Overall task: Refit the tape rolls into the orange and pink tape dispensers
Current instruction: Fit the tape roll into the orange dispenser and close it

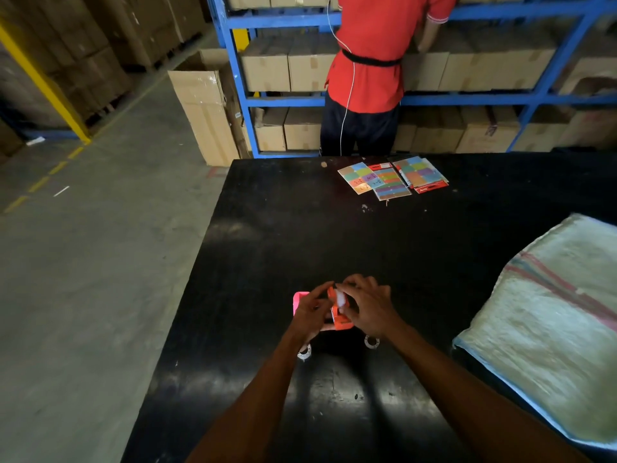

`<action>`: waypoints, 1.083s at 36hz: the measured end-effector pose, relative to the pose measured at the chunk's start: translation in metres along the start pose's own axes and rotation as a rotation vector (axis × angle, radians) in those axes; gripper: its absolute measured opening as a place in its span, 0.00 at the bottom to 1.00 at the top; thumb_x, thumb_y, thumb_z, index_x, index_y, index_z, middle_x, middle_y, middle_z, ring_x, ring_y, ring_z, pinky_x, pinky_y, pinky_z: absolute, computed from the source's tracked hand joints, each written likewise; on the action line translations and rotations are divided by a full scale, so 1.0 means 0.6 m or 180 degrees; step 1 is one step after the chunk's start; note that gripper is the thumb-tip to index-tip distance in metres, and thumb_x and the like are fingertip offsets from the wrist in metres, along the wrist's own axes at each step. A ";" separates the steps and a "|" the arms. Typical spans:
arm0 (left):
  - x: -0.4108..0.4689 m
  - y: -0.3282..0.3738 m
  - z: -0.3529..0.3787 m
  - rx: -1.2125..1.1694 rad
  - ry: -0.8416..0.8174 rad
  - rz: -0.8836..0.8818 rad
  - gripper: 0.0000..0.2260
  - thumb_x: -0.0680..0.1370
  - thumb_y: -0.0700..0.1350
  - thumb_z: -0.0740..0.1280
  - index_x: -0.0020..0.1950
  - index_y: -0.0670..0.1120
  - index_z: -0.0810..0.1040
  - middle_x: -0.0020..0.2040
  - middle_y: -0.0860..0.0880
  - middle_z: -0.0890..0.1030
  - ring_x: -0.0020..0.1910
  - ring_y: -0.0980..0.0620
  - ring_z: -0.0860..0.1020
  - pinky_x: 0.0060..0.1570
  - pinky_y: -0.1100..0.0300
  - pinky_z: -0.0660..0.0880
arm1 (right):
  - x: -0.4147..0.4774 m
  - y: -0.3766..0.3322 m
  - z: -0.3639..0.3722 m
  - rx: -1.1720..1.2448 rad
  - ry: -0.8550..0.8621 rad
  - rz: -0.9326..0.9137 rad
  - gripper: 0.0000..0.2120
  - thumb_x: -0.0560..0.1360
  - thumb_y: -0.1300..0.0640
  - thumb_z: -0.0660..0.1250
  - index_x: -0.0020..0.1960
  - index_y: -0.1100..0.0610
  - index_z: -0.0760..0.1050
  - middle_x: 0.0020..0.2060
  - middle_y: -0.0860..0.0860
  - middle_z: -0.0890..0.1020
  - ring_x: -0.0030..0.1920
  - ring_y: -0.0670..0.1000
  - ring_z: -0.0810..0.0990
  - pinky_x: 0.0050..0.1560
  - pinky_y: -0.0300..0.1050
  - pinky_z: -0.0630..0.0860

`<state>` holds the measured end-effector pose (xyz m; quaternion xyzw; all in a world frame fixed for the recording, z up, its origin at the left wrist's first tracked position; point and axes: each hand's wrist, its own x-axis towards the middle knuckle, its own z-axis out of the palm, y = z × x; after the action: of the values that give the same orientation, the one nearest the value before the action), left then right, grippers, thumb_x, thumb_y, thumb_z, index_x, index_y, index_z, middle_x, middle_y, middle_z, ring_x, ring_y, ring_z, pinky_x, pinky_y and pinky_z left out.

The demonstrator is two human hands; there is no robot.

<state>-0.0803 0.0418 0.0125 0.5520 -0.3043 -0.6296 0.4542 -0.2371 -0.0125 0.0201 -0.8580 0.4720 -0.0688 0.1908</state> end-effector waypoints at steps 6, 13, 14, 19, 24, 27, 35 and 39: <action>-0.005 0.002 -0.001 -0.0085 -0.0052 0.0006 0.17 0.81 0.41 0.64 0.69 0.48 0.71 0.64 0.39 0.78 0.58 0.42 0.82 0.47 0.49 0.83 | 0.003 0.001 -0.011 -0.0053 0.0156 -0.0206 0.20 0.76 0.43 0.63 0.67 0.43 0.71 0.61 0.44 0.73 0.62 0.48 0.70 0.57 0.51 0.61; -0.005 0.014 -0.003 -0.0109 -0.0024 0.0039 0.18 0.80 0.41 0.65 0.70 0.48 0.70 0.62 0.39 0.79 0.56 0.42 0.83 0.44 0.51 0.83 | 0.001 -0.003 -0.026 -0.0074 0.0423 -0.0304 0.13 0.77 0.43 0.62 0.60 0.43 0.76 0.58 0.42 0.78 0.61 0.45 0.70 0.57 0.47 0.57; -0.005 0.015 -0.003 -0.0100 -0.0030 0.0035 0.18 0.80 0.41 0.65 0.70 0.48 0.70 0.63 0.39 0.79 0.56 0.42 0.83 0.45 0.50 0.83 | 0.001 -0.003 -0.027 -0.0078 0.0449 -0.0322 0.13 0.77 0.43 0.62 0.59 0.43 0.76 0.58 0.42 0.78 0.60 0.45 0.69 0.56 0.46 0.56; -0.005 0.014 -0.002 0.0063 -0.0083 -0.0066 0.21 0.78 0.41 0.69 0.70 0.51 0.71 0.64 0.42 0.78 0.59 0.43 0.81 0.47 0.50 0.83 | 0.003 -0.002 -0.029 -0.0157 0.0600 -0.0419 0.10 0.77 0.45 0.62 0.55 0.44 0.80 0.57 0.41 0.78 0.60 0.45 0.70 0.56 0.46 0.57; -0.005 0.013 -0.006 0.0030 -0.0097 -0.0075 0.23 0.76 0.44 0.71 0.70 0.51 0.70 0.62 0.44 0.80 0.56 0.45 0.82 0.46 0.52 0.83 | 0.000 -0.007 -0.032 -0.0042 0.0695 -0.0486 0.05 0.77 0.49 0.65 0.49 0.45 0.79 0.50 0.41 0.80 0.55 0.45 0.73 0.54 0.44 0.56; -0.004 0.012 -0.010 -0.0095 -0.0040 -0.0104 0.19 0.79 0.43 0.67 0.69 0.50 0.71 0.61 0.42 0.81 0.56 0.42 0.83 0.52 0.45 0.82 | -0.001 -0.008 -0.028 0.0017 0.0831 -0.0525 0.03 0.75 0.51 0.67 0.45 0.46 0.79 0.46 0.41 0.80 0.52 0.46 0.74 0.52 0.46 0.57; 0.000 0.006 -0.024 -0.0057 0.0197 -0.0055 0.17 0.80 0.42 0.65 0.68 0.51 0.73 0.59 0.41 0.82 0.53 0.43 0.84 0.48 0.47 0.83 | -0.021 -0.012 -0.028 0.0193 0.0941 -0.0710 0.08 0.74 0.48 0.62 0.45 0.46 0.80 0.46 0.42 0.77 0.51 0.45 0.74 0.54 0.52 0.66; 0.001 0.007 -0.025 -0.0079 0.0251 0.0003 0.16 0.80 0.42 0.64 0.68 0.49 0.74 0.59 0.39 0.81 0.48 0.46 0.86 0.40 0.53 0.83 | -0.033 -0.012 -0.016 0.0237 0.0958 -0.0722 0.03 0.73 0.49 0.66 0.44 0.45 0.79 0.45 0.41 0.76 0.50 0.45 0.73 0.52 0.52 0.66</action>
<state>-0.0646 0.0415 0.0130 0.5706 -0.2785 -0.6110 0.4729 -0.2451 0.0049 0.0330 -0.8780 0.3925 -0.2348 0.1407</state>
